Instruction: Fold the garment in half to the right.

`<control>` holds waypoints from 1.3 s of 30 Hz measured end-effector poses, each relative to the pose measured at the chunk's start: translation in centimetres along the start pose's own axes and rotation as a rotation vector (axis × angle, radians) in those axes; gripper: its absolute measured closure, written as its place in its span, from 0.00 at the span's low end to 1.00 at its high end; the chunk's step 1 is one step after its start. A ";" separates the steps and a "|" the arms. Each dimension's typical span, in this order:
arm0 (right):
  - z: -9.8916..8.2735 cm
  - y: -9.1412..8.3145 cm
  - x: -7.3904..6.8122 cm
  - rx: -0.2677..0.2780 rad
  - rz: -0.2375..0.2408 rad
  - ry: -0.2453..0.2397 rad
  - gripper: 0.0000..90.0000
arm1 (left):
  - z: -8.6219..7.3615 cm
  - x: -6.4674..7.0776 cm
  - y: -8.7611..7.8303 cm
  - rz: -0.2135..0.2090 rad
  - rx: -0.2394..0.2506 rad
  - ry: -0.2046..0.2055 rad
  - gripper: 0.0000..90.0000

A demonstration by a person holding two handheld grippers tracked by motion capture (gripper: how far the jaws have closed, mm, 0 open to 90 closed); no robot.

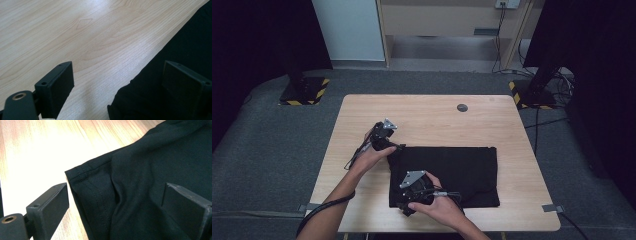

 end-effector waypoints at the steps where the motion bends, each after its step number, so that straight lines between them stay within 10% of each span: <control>1: 0.0 0.0 -0.1 -0.001 -0.001 -0.001 0.08 | -0.1 0.0 0.0 -0.001 0.001 -0.002 0.11; 21: 0.7 0.4 -0.5 0.007 -0.010 0.003 0.10 | -1.8 0.5 1.8 0.000 -0.066 0.014 0.11; 39: 2.3 2.0 -1.6 0.015 -0.008 0.001 0.13 | -2.4 0.6 1.9 -0.046 -0.021 -0.046 0.15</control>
Point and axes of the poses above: each handheld gripper's, and its own axes: y roughly forward along the jaws, z roughly out of its top, x roughly to its right, the point moved 9 cm from there along y, roughly forward along the jaws, and after that the axes turned 14 degrees about -x, right-handed, at the moved point
